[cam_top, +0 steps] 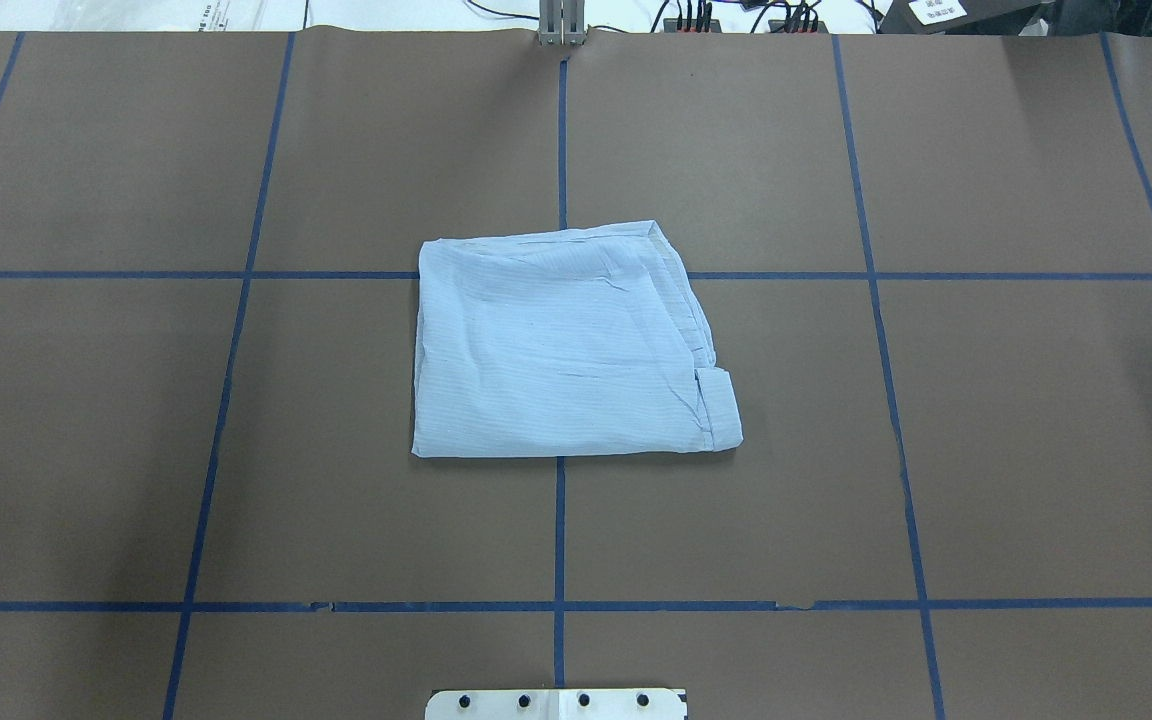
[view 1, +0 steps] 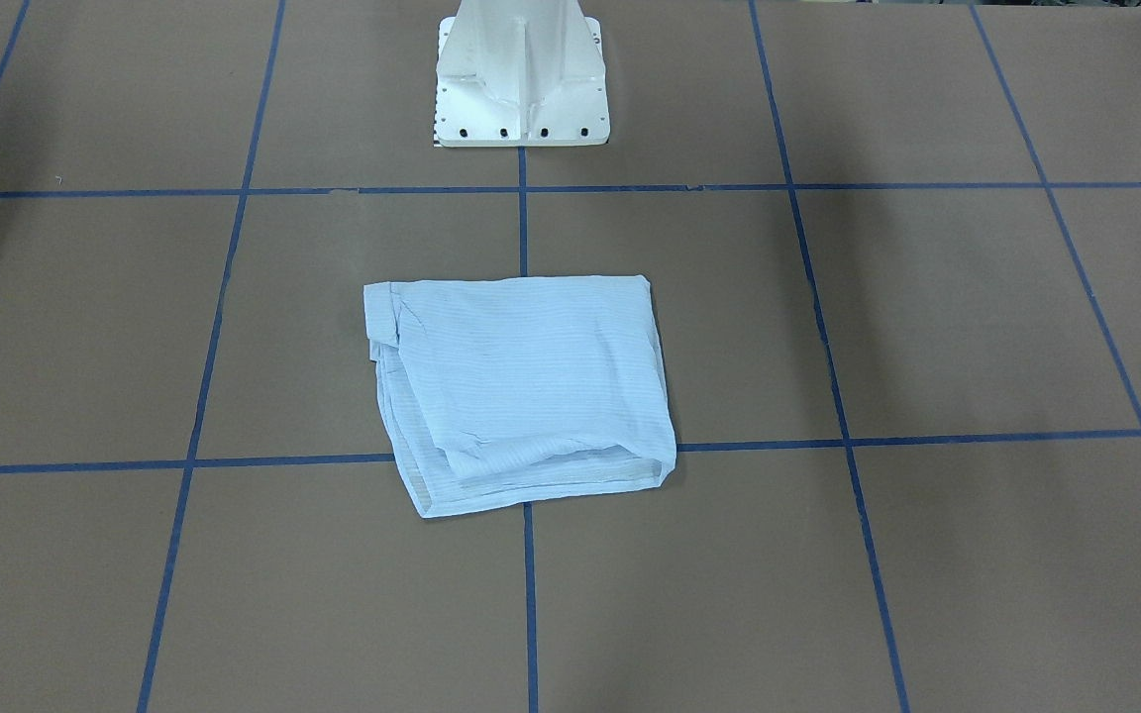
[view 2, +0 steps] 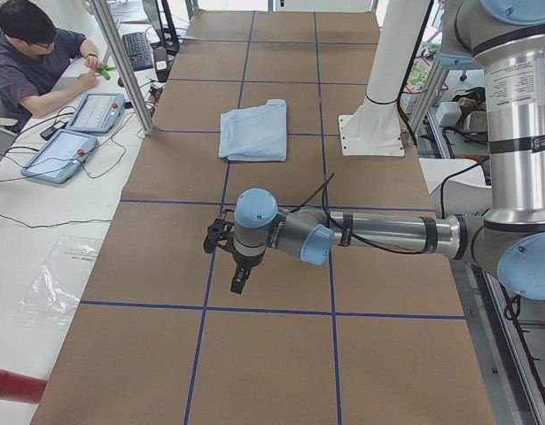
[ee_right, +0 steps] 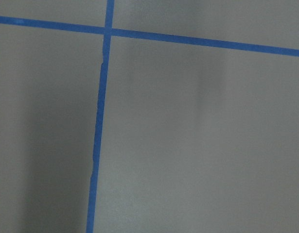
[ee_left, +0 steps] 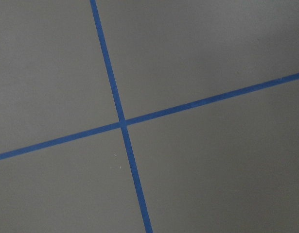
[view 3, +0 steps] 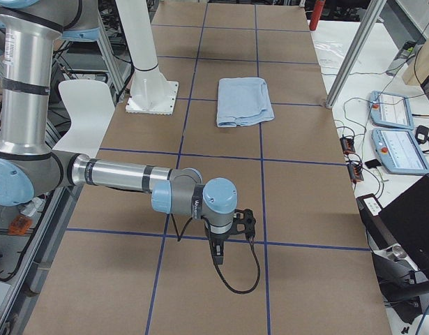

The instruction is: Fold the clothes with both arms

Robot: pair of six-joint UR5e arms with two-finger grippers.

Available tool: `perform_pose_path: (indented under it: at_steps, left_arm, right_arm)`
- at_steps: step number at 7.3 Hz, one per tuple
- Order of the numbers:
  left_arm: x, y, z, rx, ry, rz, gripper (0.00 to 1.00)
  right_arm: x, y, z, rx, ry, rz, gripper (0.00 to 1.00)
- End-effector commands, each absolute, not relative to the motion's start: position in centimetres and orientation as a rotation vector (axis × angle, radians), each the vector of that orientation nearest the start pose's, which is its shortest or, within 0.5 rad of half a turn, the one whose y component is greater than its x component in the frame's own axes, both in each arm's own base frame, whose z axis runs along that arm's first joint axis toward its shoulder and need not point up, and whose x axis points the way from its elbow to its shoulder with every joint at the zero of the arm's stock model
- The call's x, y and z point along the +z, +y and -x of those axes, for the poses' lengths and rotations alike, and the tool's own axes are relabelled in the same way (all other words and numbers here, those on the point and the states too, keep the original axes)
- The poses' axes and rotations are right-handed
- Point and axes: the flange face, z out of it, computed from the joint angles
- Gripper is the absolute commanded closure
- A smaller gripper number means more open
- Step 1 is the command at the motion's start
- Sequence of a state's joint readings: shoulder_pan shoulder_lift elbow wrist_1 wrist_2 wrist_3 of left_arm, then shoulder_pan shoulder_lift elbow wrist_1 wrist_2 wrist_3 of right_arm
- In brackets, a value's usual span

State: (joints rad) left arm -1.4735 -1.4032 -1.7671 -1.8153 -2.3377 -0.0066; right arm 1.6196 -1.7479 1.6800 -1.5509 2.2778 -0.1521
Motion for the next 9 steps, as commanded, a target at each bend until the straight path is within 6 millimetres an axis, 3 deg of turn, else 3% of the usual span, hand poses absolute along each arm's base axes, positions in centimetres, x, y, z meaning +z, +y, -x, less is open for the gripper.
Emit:
perform_pose_path:
  at_steps: [1, 3, 5, 9]
  left_arm:
    - [64.5, -42.6, 6.0, 0.219, 0.767, -0.135, 0.00]
    - [66.5, -41.0, 10.2, 0.097, 0.768, -0.081, 0.00]
    - [65.2, -41.8, 10.6, 0.090, 0.761, -0.107, 0.00]
    - [65.0, -41.9, 10.4, 0.141, 0.749, -0.204, 0.00]
  right_arm:
    - [68.8, -40.9, -8.9, -0.083, -0.710, -0.026, 0.00]
    - [68.8, -40.9, -8.9, -0.084, -0.710, -0.027, 0.00]
    - [68.6, -41.0, -8.9, -0.084, -0.709, -0.029, 0.00]
    - [68.6, -41.1, -8.9, -0.088, -0.710, -0.041, 0.00]
